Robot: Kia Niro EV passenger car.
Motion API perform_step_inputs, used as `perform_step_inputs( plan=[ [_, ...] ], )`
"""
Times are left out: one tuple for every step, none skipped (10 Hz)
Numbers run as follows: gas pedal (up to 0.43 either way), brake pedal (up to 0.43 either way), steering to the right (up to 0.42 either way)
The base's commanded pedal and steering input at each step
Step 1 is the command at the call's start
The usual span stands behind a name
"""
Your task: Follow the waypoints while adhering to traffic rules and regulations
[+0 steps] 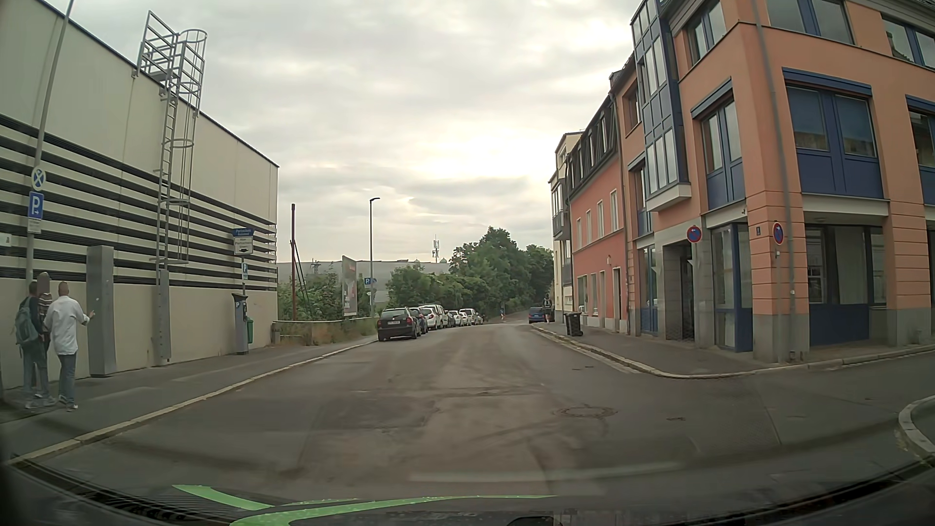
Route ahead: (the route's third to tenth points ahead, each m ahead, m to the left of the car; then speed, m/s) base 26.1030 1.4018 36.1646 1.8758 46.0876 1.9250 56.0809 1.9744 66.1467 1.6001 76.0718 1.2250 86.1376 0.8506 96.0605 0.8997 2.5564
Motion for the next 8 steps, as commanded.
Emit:
perform_step_inputs(
  plan=[
    [0.0,0.14,-0.003],
    [0.0,0.0,-0.004],
    [0.0,0.0,-0.004],
    [0.0,0.0,-0.004],
    [0.0,0.0,-0.004],
    [0.02,0.0,-0.004],
    [0.22,0.0,-0.004],
    [0.28,0.0,-0.004]
  ],
)
